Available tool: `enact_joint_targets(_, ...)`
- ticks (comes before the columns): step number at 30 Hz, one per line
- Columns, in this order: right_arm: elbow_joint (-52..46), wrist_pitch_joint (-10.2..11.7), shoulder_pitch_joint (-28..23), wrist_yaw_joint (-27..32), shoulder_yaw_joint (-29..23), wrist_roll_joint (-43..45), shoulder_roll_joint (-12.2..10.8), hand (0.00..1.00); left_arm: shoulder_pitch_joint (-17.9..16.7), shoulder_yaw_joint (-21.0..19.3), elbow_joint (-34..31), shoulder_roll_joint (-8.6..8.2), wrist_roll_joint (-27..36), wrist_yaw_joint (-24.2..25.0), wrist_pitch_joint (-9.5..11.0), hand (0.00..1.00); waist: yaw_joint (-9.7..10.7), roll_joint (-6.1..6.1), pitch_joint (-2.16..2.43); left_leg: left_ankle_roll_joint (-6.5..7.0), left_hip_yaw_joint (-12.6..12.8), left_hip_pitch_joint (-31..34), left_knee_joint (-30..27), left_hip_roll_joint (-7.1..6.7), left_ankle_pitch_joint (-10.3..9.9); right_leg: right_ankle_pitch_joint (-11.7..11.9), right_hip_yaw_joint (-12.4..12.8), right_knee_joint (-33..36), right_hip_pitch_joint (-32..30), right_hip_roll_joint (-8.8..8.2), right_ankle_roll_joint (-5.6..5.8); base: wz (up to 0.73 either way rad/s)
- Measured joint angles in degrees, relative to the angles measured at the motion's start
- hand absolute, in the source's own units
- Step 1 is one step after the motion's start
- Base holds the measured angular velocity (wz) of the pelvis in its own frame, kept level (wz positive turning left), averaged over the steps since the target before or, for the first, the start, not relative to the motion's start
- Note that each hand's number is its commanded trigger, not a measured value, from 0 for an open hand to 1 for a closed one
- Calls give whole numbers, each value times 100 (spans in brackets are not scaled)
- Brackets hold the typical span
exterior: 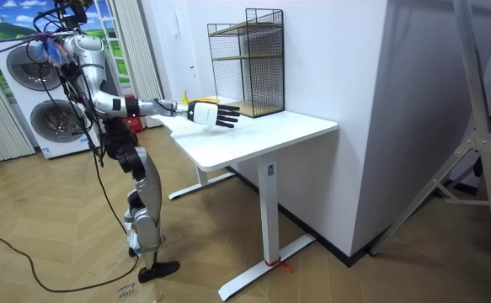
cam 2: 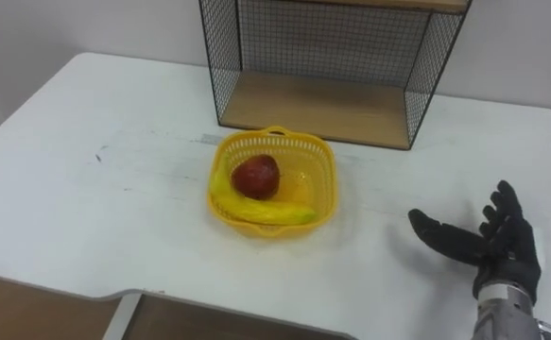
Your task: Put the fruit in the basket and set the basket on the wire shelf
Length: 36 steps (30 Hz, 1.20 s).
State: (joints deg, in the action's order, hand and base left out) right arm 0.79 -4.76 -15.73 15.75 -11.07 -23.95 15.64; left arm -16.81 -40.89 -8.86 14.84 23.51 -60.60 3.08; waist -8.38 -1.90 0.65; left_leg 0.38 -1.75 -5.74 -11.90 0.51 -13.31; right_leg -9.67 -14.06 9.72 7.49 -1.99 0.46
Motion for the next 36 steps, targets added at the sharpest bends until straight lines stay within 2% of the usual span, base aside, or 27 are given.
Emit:
enact_joint_targets(2,3,13,12,-111,18,83,-1,0,168,19,-558,37,-208,63,26,0,32,-34,-30,5,-28,1,-43,-8,-3,0,-15,-2,34,-5,0,6)
enact_joint_targets(5,3,13,48,-276,37,178,-1,0,244,125,-821,36,-374,256,67,0,59,-91,-62,5,-14,11,-67,-13,-3,-3,-15,-7,35,-9,6,1)
enact_joint_targets(8,2,13,59,-361,42,169,0,0,320,367,-1072,36,-396,634,70,0,155,-82,-75,5,-57,45,-86,-33,0,-17,-39,-36,36,-15,22,8)
enact_joint_targets(13,3,23,183,-684,301,61,-4,0,410,1332,-1188,31,-296,1600,71,0,258,-31,-83,10,-55,13,-74,-37,6,-18,-34,-74,63,-9,24,2)
enact_joint_targets(14,4,23,217,-700,336,9,-9,0,438,1472,-1181,29,-278,1670,71,0,274,-18,-91,10,-55,14,-76,-37,6,-18,-34,-71,63,-10,24,0)
enact_joint_targets(16,5,35,436,-735,495,-114,-98,0,565,1959,-1162,-24,-145,2130,62,0,355,35,-117,10,-9,15,-77,-29,6,-18,-15,-57,42,-12,24,-6)
enact_joint_targets(20,3,176,560,-948,546,-367,-227,0,654,2480,-1008,-68,199,2919,63,0,461,98,-138,12,6,15,-62,-32,5,-16,-11,-62,37,-16,26,-3)
enact_joint_targets(22,6,236,559,-1060,545,-447,-245,0,652,2700,-675,-99,373,3434,46,0,527,102,-136,12,22,9,-55,-30,5,-15,7,-66,36,-16,28,-3)
enact_joint_targets(24,12,237,559,-1112,540,-444,-245,0,652,2790,-517,-134,391,3710,7,0,563,100,-135,12,47,10,-55,-23,5,-15,48,-61,17,-12,28,-10)
enact_joint_targets(26,14,243,562,-1160,538,-459,-250,0,652,2806,-481,-312,460,3998,-15,0,547,92,-134,12,146,11,-36,-7,5,-13,135,-50,-54,-2,25,-20)
enact_joint_targets(28,17,244,565,-1164,543,-472,-320,0,662,2958,-366,-399,614,4208,-16,0,585,79,-128,13,163,-9,2,1,6,-13,146,1,-65,-4,25,-5)
enact_joint_targets(30,62,243,629,-1179,653,-534,-345,0,755,3184,-63,-406,634,4405,-44,0,632,80,-127,13,198,-21,5,1,6,-13,171,7,-62,-4,25,-7)
enact_joint_targets(32,69,241,697,-1285,880,-637,-357,0,843,3404,204,-407,643,4626,-214,0,647,82,-126,15,273,-26,10,12,7,-13,260,24,-89,6,25,-14)
enact_joint_targets(36,75,235,702,-1402,995,-792,-433,0,851,3561,225,-453,847,5017,-350,0,681,97,-132,15,337,-24,20,22,6,-13,316,104,-161,8,25,-10)
